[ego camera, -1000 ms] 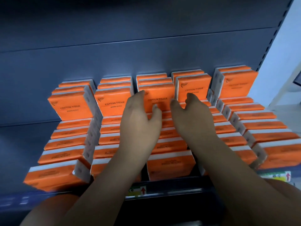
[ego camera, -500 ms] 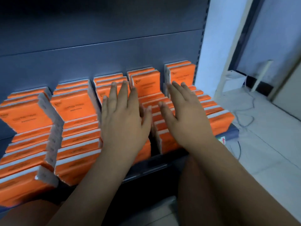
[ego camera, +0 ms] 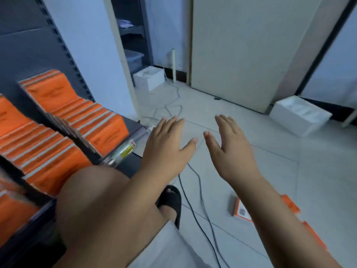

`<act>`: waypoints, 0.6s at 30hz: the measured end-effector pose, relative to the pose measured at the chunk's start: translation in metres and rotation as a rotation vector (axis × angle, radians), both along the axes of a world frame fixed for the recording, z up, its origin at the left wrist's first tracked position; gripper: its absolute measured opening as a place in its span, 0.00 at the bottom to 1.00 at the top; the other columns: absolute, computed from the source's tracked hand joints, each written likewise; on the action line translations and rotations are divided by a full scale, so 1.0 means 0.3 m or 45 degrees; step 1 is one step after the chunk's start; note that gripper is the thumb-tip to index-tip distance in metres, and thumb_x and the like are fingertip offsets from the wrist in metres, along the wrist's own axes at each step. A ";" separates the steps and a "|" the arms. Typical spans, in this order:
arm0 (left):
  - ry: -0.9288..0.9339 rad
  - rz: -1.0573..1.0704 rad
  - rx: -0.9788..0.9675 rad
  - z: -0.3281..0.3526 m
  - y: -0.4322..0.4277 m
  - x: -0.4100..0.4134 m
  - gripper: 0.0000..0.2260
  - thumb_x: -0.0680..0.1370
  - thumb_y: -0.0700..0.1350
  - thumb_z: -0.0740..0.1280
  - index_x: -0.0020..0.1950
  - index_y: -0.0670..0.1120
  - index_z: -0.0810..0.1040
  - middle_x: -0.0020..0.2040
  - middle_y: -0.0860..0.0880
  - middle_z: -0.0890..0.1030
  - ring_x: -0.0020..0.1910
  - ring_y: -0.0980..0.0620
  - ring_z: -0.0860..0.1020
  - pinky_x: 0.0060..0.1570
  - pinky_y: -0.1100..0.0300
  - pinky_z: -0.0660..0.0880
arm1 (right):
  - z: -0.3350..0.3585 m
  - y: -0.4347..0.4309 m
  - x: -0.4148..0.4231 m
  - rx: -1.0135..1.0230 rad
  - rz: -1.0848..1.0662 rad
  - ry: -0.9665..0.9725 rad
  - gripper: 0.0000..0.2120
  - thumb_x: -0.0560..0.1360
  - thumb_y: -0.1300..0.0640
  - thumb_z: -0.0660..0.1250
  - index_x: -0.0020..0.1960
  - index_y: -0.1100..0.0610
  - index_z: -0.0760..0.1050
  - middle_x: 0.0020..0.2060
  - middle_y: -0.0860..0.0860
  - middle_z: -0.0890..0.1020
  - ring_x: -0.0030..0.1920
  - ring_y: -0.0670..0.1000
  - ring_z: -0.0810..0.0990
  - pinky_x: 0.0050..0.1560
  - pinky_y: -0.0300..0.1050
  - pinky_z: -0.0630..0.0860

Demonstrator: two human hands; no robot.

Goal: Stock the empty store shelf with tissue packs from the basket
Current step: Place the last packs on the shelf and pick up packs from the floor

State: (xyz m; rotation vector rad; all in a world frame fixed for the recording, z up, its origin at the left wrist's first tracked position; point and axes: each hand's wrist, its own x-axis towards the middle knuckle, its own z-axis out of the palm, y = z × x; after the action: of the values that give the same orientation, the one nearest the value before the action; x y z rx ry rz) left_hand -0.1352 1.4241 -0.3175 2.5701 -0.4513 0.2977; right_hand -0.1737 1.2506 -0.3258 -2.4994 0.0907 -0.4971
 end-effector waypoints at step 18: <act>0.992 -0.327 0.153 -0.714 -0.840 0.004 0.27 0.81 0.57 0.64 0.79 0.49 0.67 0.76 0.47 0.71 0.75 0.44 0.70 0.70 0.51 0.70 | -0.817 -0.650 -0.397 0.784 -0.947 0.687 0.22 0.83 0.50 0.63 0.75 0.57 0.71 0.72 0.56 0.76 0.72 0.57 0.73 0.66 0.47 0.68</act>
State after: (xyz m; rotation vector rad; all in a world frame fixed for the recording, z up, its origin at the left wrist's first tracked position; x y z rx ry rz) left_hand -0.1341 1.1722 -0.5317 2.4498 -0.4894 -0.8130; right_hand -0.2929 1.0554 -0.5709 -1.8525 1.2115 -0.0283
